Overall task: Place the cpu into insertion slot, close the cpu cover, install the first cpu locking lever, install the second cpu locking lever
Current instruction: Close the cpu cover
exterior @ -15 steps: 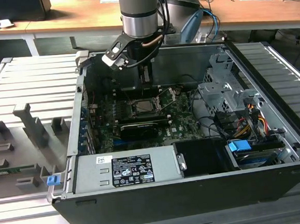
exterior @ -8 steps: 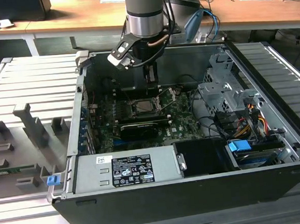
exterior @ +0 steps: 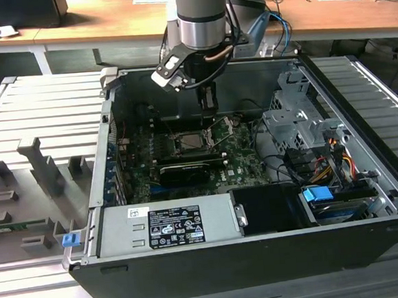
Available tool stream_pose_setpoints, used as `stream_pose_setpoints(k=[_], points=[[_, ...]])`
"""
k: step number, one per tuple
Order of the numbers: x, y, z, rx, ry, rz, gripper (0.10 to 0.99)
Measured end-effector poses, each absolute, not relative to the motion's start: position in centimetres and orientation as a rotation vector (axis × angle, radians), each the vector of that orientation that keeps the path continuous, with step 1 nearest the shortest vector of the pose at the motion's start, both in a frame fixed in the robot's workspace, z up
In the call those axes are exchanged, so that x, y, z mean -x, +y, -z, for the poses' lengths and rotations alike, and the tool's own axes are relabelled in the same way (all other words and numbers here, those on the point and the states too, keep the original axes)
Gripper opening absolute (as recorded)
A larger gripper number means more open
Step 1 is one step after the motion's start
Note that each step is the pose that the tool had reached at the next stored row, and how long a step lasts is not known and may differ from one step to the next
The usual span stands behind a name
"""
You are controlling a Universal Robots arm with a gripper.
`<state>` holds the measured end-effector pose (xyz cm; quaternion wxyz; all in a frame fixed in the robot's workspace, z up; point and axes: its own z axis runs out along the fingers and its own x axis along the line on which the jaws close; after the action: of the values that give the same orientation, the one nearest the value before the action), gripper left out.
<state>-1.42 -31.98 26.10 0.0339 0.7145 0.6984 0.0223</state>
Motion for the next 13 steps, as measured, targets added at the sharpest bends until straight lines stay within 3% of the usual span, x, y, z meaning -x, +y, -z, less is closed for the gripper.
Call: stream_pose_setpoints(k=[13], points=[[-0.1,-32.0,-26.1,-2.197,2.148,-0.069,0.106]])
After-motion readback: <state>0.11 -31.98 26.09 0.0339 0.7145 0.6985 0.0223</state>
